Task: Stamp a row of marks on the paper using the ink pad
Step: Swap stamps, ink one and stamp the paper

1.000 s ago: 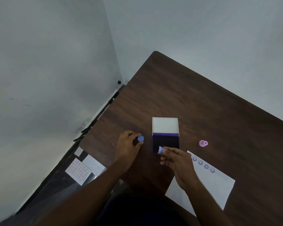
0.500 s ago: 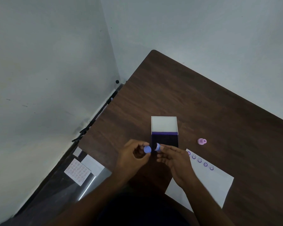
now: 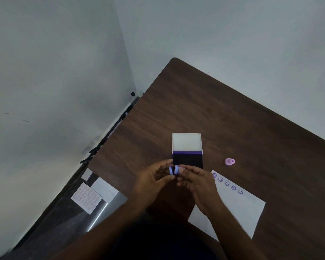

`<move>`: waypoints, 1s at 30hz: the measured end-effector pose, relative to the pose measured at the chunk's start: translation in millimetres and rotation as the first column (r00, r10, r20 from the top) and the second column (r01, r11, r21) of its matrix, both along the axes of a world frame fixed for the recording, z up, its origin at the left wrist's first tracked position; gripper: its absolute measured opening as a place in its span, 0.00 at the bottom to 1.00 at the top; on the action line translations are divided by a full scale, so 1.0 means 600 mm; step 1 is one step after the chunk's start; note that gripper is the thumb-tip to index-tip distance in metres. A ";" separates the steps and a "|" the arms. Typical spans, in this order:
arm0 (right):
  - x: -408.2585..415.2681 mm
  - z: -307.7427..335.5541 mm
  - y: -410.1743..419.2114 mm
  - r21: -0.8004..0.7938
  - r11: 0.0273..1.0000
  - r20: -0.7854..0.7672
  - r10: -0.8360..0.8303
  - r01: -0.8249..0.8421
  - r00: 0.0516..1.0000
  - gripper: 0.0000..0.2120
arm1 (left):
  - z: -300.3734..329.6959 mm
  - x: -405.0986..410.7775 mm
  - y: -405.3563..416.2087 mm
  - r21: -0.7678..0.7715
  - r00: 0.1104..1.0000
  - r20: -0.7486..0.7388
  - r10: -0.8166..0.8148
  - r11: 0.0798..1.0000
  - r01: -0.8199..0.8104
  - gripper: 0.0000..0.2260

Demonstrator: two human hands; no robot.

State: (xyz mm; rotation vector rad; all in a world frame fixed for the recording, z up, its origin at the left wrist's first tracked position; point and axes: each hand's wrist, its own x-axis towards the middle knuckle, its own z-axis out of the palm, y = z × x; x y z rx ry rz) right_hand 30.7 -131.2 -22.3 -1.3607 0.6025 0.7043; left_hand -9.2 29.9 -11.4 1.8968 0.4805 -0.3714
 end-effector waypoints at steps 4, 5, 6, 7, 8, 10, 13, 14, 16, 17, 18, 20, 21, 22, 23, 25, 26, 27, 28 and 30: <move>-0.005 -0.001 0.001 -0.046 0.998 0.029 0.053 -0.051 0.998 0.10 | 0.007 0.001 0.002 -0.027 0.999 0.037 -0.010 1.000 0.011 0.18; -0.006 -0.001 0.002 -0.060 0.996 0.040 0.067 -0.064 0.997 0.10 | 0.006 0.001 0.003 -0.031 0.999 0.045 -0.013 0.999 0.014 0.18; -0.007 0.000 0.004 -0.070 0.995 0.052 0.081 -0.077 0.995 0.11 | 0.007 0.002 0.004 -0.033 0.999 0.047 -0.013 0.999 0.015 0.17; -0.007 0.001 0.005 -0.076 0.993 0.065 0.095 -0.090 0.993 0.11 | 0.007 0.002 0.005 -0.034 0.999 0.043 -0.009 0.999 0.010 0.16; -0.006 0.003 0.007 -0.080 0.992 0.078 0.109 -0.102 0.991 0.10 | 0.008 0.002 0.005 -0.032 0.999 0.043 0.000 0.999 0.001 0.14; -0.005 0.005 0.009 -0.095 0.988 0.100 0.132 -0.123 0.986 0.08 | 0.005 0.002 0.006 -0.032 0.998 0.057 0.020 0.999 -0.018 0.14; -0.002 0.003 0.013 -0.134 0.980 0.107 0.164 -0.150 0.981 0.08 | 0.001 0.001 0.010 -0.047 0.998 0.048 0.050 0.998 -0.048 0.14; -0.001 0.003 0.013 -0.140 0.977 0.108 0.176 -0.160 0.978 0.08 | 0.000 0.002 0.011 -0.056 0.997 0.042 0.061 0.997 -0.058 0.14; -0.001 0.003 0.015 -0.140 0.976 0.107 0.185 -0.169 0.977 0.08 | -0.004 0.003 0.014 -0.089 0.996 0.034 0.086 0.993 -0.083 0.13; -0.001 0.004 0.015 -0.141 0.975 0.109 0.188 -0.172 0.976 0.07 | -0.005 0.004 0.015 -0.111 0.995 0.034 0.097 0.990 -0.093 0.13; -0.001 0.004 0.016 -0.140 0.975 0.114 0.191 -0.175 0.975 0.07 | -0.004 0.005 0.016 -0.128 0.994 0.033 0.107 0.986 -0.102 0.13; -0.001 0.006 0.016 -0.129 0.975 0.122 0.197 -0.181 0.973 0.06 | 0.001 0.007 0.018 -0.154 0.992 0.033 0.119 0.982 -0.112 0.13; -0.001 0.006 0.016 -0.122 0.976 0.123 0.197 -0.183 0.973 0.06 | 0.003 0.009 0.020 -0.168 0.992 0.035 0.120 0.979 -0.112 0.13; 0.001 0.007 0.016 -0.112 0.977 0.126 0.196 -0.183 0.972 0.07 | 0.005 0.010 0.021 -0.181 0.992 0.038 0.121 0.977 -0.112 0.13; 0.002 0.007 0.016 -0.105 0.978 0.129 0.194 -0.181 0.972 0.07 | 0.007 0.011 0.022 -0.189 0.992 0.043 0.121 0.976 -0.111 0.13; 0.006 0.009 0.014 -0.107 0.976 0.134 0.202 -0.189 0.970 0.07 | 0.010 0.013 0.024 -0.198 0.992 0.051 0.114 0.975 -0.102 0.13; 0.007 0.010 0.012 -0.108 0.975 0.133 0.207 -0.194 0.969 0.07 | 0.011 0.015 0.023 -0.203 0.994 0.046 0.103 0.975 -0.092 0.13; 0.008 0.010 0.011 -0.100 0.976 0.128 0.205 -0.193 0.970 0.07 | 0.010 0.017 0.022 -0.204 0.996 0.037 0.087 0.976 -0.078 0.13; 0.008 0.009 0.009 -0.087 0.979 0.120 0.196 -0.187 0.973 0.07 | 0.009 0.018 0.020 -0.203 0.997 0.029 0.068 0.977 -0.061 0.13; 0.009 0.007 0.006 -0.061 0.986 0.095 0.162 -0.157 0.982 0.08 | 0.006 0.021 0.014 -0.184 0.999 0.024 0.024 0.983 -0.019 0.12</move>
